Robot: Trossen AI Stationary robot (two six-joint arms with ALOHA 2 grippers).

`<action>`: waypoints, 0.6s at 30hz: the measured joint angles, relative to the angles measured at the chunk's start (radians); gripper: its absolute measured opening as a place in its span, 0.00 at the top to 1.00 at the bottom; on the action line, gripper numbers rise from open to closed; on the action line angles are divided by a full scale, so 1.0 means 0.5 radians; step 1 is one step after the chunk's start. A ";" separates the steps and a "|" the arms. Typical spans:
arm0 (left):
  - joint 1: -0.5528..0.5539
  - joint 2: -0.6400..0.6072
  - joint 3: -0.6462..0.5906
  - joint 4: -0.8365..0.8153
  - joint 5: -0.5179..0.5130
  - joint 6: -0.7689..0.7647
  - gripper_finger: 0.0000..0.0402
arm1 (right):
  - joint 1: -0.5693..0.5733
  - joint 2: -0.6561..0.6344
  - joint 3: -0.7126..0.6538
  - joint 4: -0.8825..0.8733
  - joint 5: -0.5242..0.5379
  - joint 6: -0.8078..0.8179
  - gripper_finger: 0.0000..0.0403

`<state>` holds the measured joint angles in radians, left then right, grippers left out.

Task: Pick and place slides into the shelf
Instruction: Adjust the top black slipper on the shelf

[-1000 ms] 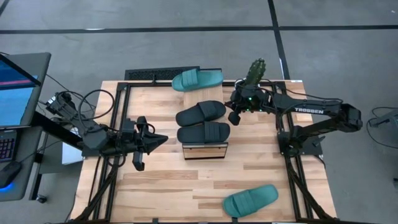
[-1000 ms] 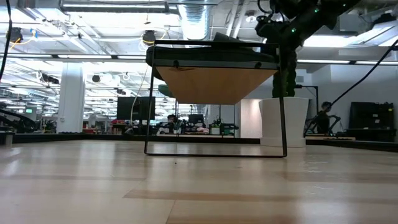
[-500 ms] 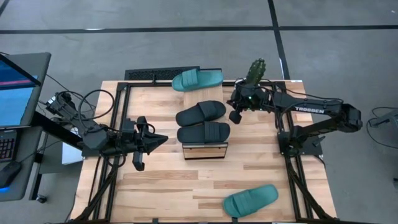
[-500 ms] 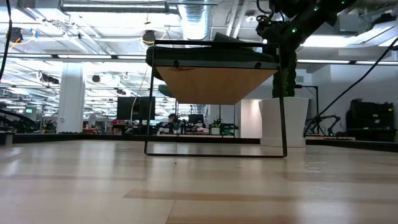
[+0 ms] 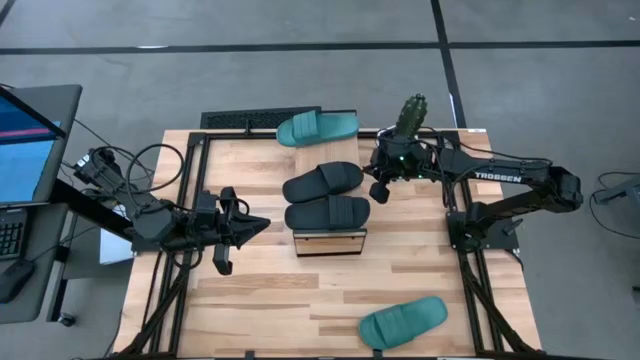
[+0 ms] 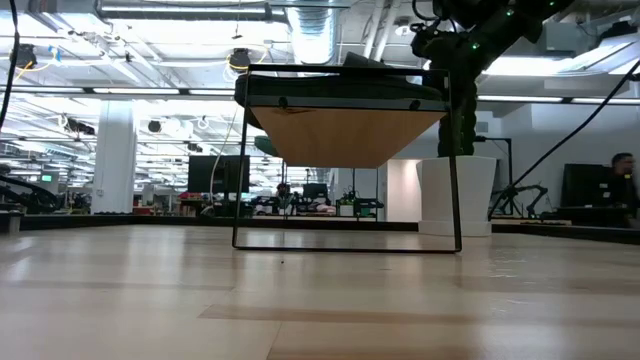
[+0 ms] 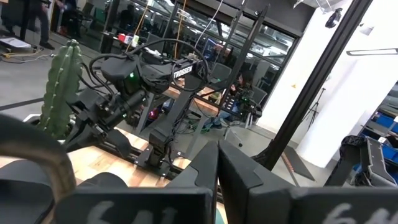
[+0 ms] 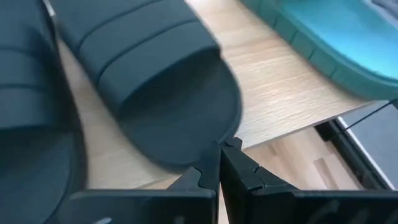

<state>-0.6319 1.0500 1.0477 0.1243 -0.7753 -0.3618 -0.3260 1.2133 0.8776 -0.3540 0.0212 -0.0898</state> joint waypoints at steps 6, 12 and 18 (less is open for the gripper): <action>0.000 0.000 0.000 0.000 0.007 -0.001 1.00 | 0.054 0.000 0.000 -0.095 0.003 0.018 1.00; 0.000 0.000 0.001 -0.001 0.008 -0.001 1.00 | 0.120 0.000 0.000 -0.120 0.004 0.052 1.00; 0.000 0.000 0.001 -0.003 0.009 -0.002 1.00 | 0.186 0.000 0.000 -0.122 0.005 0.075 1.00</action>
<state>-0.6319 1.0499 1.0481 0.1226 -0.7709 -0.3626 -0.2332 1.2133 0.8776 -0.4149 0.0239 -0.0525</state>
